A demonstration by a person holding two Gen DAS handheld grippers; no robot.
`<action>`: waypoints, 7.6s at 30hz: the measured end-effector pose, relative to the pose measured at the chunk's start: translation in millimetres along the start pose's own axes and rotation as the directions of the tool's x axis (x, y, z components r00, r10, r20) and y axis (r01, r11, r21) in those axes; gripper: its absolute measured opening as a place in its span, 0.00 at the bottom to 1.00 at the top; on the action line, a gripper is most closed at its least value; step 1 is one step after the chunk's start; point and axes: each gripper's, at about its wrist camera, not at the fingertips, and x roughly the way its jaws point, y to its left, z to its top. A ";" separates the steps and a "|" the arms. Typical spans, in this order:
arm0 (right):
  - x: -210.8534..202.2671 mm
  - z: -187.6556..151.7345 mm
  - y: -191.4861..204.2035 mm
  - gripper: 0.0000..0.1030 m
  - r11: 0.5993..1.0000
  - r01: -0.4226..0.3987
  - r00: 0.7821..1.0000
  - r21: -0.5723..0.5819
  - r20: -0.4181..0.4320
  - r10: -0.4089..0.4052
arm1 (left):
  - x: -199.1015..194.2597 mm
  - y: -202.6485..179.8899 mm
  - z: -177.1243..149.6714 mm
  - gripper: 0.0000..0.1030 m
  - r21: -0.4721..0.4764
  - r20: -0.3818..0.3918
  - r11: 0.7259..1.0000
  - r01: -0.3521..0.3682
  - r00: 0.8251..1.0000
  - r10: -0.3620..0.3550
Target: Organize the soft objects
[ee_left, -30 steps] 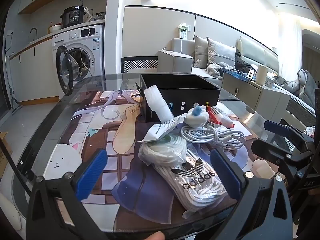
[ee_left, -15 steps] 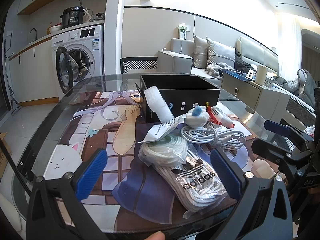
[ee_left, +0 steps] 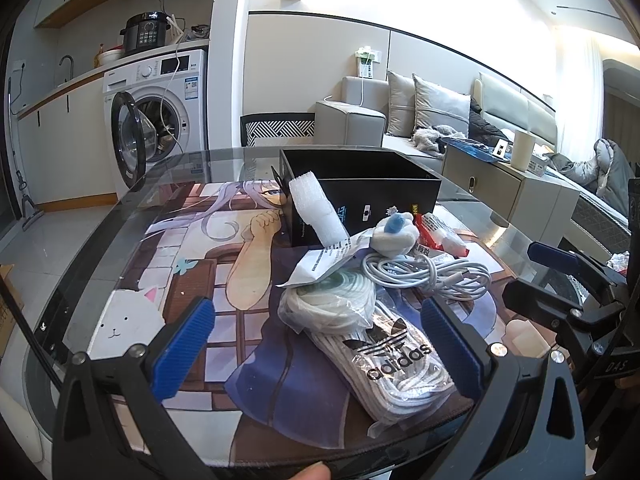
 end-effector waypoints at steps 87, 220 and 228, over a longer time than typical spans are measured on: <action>95.7 13.2 7.9 0.82 0.995 0.079 0.966 0.068 -0.252 -0.059 | 13.4 27.9 4.3 1.00 0.003 -0.007 1.000 0.012 1.000 -0.012; 10.5 126.3 -29.3 0.23 0.998 -0.023 0.999 -0.057 0.044 0.025 | 20.6 28.9 125.2 0.35 -0.016 0.123 0.984 0.175 0.977 -0.172; 46.9 135.4 -32.9 0.23 0.997 -0.054 0.998 -0.047 -0.018 0.053 | 45.2 24.6 138.7 0.35 -0.016 0.125 0.988 0.156 0.980 -0.153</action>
